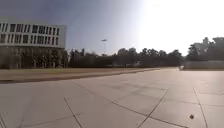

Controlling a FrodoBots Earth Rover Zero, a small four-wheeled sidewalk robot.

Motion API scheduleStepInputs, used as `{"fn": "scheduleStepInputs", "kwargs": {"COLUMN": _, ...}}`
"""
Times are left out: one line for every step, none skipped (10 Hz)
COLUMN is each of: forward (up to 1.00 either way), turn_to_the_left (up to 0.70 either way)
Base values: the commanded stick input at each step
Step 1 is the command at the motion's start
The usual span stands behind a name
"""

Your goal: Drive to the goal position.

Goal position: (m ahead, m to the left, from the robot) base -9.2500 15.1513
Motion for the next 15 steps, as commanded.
{"fn": "scheduleStepInputs", "kwargs": {"forward": 0.7, "turn_to_the_left": 0.35}}
{"fn": "scheduleStepInputs", "kwargs": {"forward": 0.04, "turn_to_the_left": 0.0}}
{"fn": "scheduleStepInputs", "kwargs": {"forward": 0.01, "turn_to_the_left": 0.0}}
{"fn": "scheduleStepInputs", "kwargs": {"forward": -0.16, "turn_to_the_left": -0.15}}
{"fn": "scheduleStepInputs", "kwargs": {"forward": -0.37, "turn_to_the_left": -0.29}}
{"fn": "scheduleStepInputs", "kwargs": {"forward": -0.66, "turn_to_the_left": -0.28}}
{"fn": "scheduleStepInputs", "kwargs": {"forward": -0.68, "turn_to_the_left": -0.28}}
{"fn": "scheduleStepInputs", "kwargs": {"forward": -0.68, "turn_to_the_left": -0.28}}
{"fn": "scheduleStepInputs", "kwargs": {"forward": -0.68, "turn_to_the_left": -0.28}}
{"fn": "scheduleStepInputs", "kwargs": {"forward": -0.68, "turn_to_the_left": -0.28}}
{"fn": "scheduleStepInputs", "kwargs": {"forward": -0.68, "turn_to_the_left": -0.28}}
{"fn": "scheduleStepInputs", "kwargs": {"forward": -0.68, "turn_to_the_left": -0.28}}
{"fn": "scheduleStepInputs", "kwargs": {"forward": -0.68, "turn_to_the_left": -0.28}}
{"fn": "scheduleStepInputs", "kwargs": {"forward": -0.68, "turn_to_the_left": -0.28}}
{"fn": "scheduleStepInputs", "kwargs": {"forward": -0.67, "turn_to_the_left": -0.28}}
